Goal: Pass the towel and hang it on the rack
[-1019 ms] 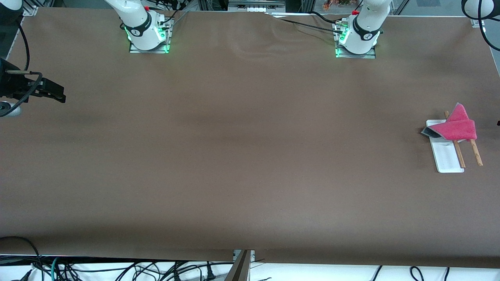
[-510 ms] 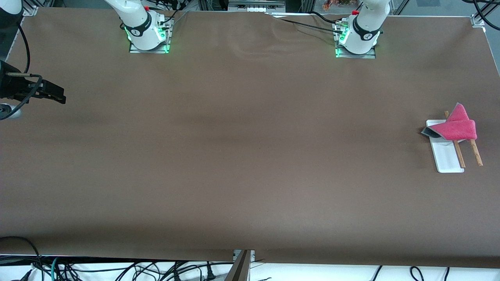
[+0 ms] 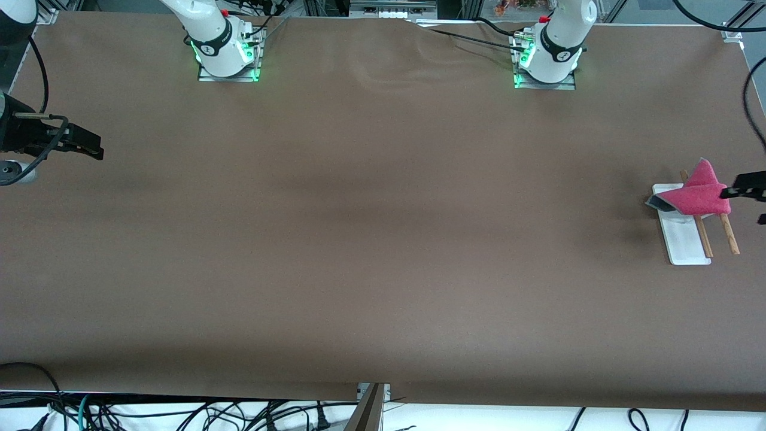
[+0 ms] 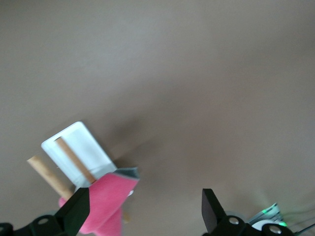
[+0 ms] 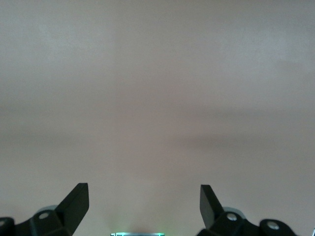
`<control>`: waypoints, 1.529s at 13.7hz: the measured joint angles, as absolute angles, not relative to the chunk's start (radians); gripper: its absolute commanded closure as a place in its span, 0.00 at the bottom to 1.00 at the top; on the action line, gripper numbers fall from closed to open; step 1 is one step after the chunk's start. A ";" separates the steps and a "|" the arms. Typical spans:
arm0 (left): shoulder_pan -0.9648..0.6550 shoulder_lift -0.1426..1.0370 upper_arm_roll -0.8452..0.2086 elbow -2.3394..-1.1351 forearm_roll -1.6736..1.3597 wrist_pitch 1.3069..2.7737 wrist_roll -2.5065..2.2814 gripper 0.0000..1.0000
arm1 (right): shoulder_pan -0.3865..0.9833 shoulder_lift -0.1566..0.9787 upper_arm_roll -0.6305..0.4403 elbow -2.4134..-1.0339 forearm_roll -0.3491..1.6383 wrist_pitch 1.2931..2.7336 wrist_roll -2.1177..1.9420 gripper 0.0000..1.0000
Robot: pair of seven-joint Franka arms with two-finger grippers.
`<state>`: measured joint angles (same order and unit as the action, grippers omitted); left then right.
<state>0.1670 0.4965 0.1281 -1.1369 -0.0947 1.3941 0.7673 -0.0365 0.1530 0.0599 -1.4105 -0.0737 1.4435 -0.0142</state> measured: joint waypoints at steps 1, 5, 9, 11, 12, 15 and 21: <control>0.122 0.489 0.128 -1.137 -0.078 1.387 0.714 0.00 | -0.036 0.153 0.060 -1.411 -0.074 1.443 -0.014 0.00; 0.018 0.433 0.126 -1.182 -0.067 1.409 0.547 0.00 | -0.036 0.153 0.060 -1.411 -0.074 1.445 -0.014 0.00; -0.011 0.223 0.013 -1.472 0.020 1.585 0.310 0.00 | -0.035 0.153 0.061 -1.411 -0.073 1.445 -0.014 0.00; -0.019 0.121 -0.010 -1.599 0.041 1.618 0.160 0.00 | -0.035 0.153 0.061 -1.411 -0.073 1.445 -0.014 0.00; -0.020 0.076 -0.018 -1.653 0.041 1.644 0.104 0.00 | -0.035 0.153 0.061 -1.411 -0.073 1.445 -0.014 0.00; -0.020 0.006 -0.018 -1.743 0.041 1.732 0.042 0.00 | -0.035 0.153 0.061 -1.411 -0.073 1.446 -0.014 0.00; -0.026 -0.002 -0.012 -1.756 0.027 1.764 0.025 0.00 | -0.035 0.153 0.061 -1.411 -0.073 1.446 -0.014 0.00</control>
<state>-0.0262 -0.0020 -0.0122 -1.7559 0.0274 1.7639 0.0247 -0.0348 0.1531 0.0606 -1.4106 -0.0731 1.4463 -0.0142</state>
